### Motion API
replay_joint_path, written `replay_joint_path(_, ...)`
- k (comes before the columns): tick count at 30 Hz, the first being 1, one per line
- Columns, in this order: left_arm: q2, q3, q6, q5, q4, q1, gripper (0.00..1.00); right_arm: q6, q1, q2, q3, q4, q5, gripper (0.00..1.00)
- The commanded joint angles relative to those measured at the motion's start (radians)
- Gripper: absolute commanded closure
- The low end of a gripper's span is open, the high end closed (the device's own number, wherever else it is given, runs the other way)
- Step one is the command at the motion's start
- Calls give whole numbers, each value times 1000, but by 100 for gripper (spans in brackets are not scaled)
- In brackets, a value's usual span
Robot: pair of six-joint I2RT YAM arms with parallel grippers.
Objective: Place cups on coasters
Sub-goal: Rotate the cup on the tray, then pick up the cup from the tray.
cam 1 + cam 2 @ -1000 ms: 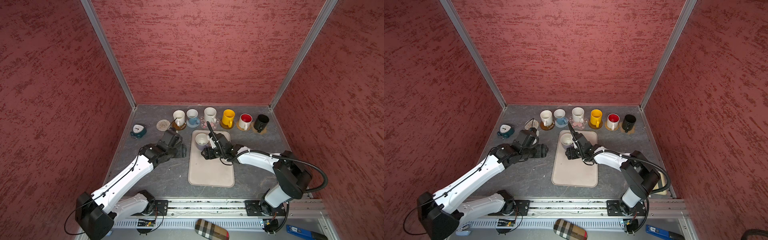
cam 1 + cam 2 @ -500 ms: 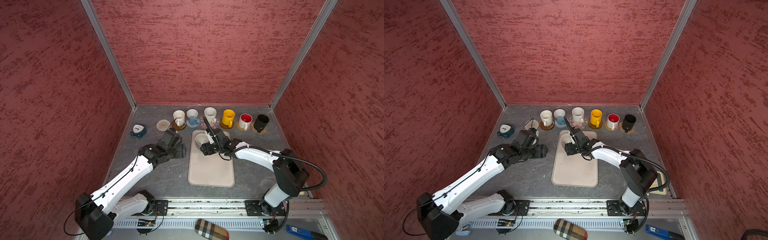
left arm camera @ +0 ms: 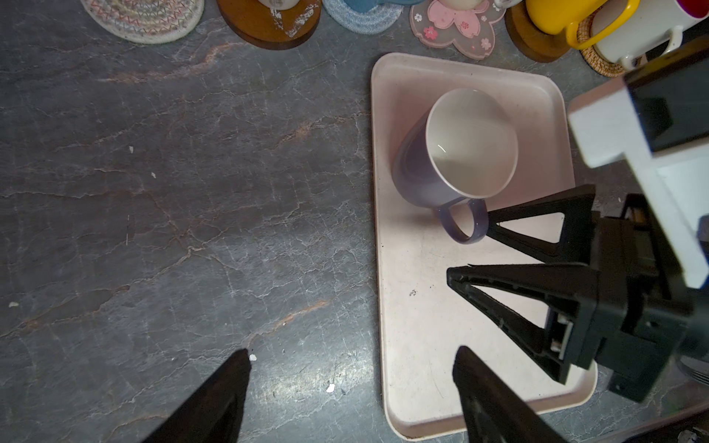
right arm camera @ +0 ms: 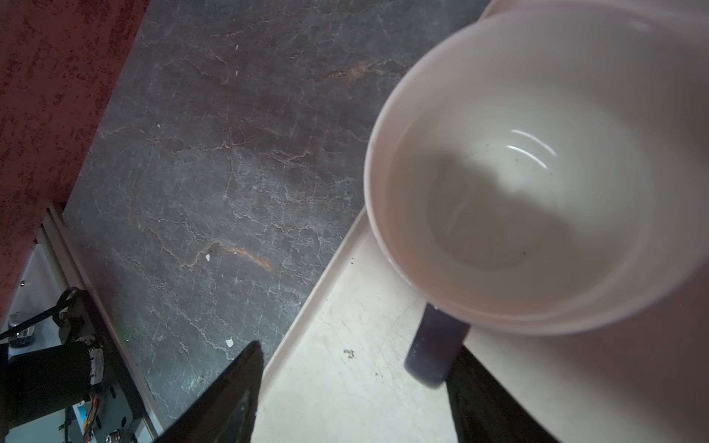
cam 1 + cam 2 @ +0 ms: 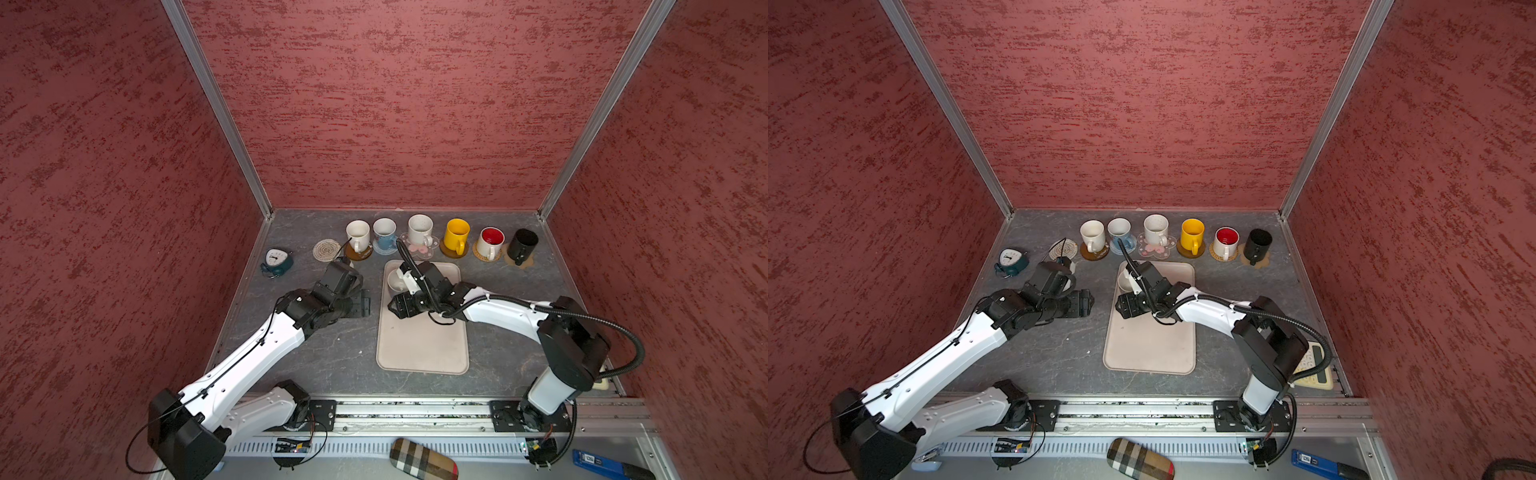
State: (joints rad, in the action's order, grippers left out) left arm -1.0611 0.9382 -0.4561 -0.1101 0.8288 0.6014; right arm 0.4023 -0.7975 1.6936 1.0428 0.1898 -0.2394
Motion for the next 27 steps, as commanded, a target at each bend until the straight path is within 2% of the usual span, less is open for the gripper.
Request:
replay_joint_path(1, 16, -13, 0, 3, 19, 1, 19, 18, -7, 10, 43, -37, -41, 25)
replay_joint_path(7, 0, 7, 8, 41, 23, 0, 23, 10, -6, -61, 39, -10, -17, 23)
replay_joint_path(13, -97, 54, -26, 41, -12, 54, 24, 5, -1, -198, -10, 24, 43, 19)
replay_joint_path(21, -334, 161, -112, -39, -85, 188, 23, 12, 103, -442, -138, 51, 102, 9)
replay_joint_path(27, -538, 273, -155, -50, -115, 224, 24, 27, 212, -596, -210, 90, 137, 2)
